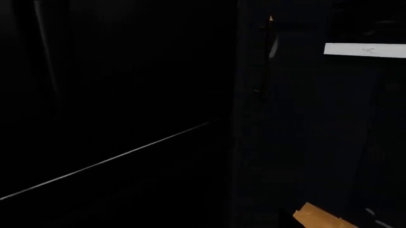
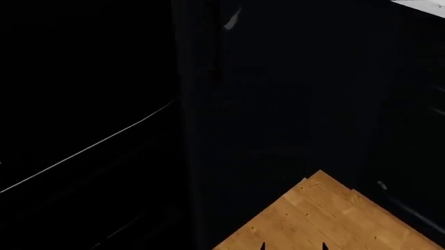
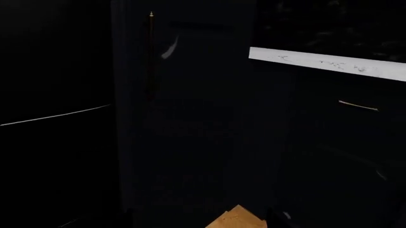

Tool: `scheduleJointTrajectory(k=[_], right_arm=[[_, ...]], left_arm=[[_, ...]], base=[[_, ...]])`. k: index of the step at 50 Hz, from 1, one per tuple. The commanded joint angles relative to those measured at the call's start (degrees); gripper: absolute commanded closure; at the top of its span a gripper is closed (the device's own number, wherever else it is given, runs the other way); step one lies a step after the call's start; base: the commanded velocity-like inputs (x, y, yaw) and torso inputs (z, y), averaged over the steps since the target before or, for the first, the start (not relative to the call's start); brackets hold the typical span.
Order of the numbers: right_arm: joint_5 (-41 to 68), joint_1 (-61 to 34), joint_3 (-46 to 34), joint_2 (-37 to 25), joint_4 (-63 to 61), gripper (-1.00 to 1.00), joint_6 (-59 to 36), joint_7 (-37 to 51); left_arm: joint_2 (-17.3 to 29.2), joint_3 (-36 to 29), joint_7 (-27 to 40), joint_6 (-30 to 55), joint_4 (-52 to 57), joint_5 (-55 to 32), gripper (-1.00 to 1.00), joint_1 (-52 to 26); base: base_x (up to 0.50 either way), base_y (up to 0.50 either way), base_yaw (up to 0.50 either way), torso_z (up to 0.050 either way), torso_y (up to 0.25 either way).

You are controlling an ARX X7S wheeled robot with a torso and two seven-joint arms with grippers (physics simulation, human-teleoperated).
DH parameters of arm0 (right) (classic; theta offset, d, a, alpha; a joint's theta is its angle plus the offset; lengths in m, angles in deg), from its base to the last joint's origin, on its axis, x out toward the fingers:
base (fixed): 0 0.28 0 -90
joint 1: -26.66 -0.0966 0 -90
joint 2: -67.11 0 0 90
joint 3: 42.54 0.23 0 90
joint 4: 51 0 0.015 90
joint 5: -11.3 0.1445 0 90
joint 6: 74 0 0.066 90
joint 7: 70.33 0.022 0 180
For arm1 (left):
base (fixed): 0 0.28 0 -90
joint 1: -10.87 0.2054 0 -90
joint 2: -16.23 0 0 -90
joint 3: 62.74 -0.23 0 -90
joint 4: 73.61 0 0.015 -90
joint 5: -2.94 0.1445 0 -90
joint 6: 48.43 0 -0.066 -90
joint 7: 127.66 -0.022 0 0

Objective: Navigate to the stove.

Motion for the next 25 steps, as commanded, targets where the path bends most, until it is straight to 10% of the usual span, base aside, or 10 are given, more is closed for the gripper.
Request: scheduleJointTrajectory(k=[1, 25], right_arm=[[0.20, 0.20, -0.58, -0.34, -0.11, -1.00, 0.30, 0.11], [0.95, 0.18, -1.28, -0.96, -0.51, -1.00, -0.17, 0.56]], left_arm=[[0.31, -0.31, 0.34, 0.06, 0.03, -0.32, -1.00, -0.06], [1.02, -0.94, 0.95, -0.01, 0.37, -0.91, -1.00, 0.00]], base=[[0.00, 0.00, -0.50, 0.000, 0.000], [0.00, 0.00, -0.50, 0.000, 0.000]])
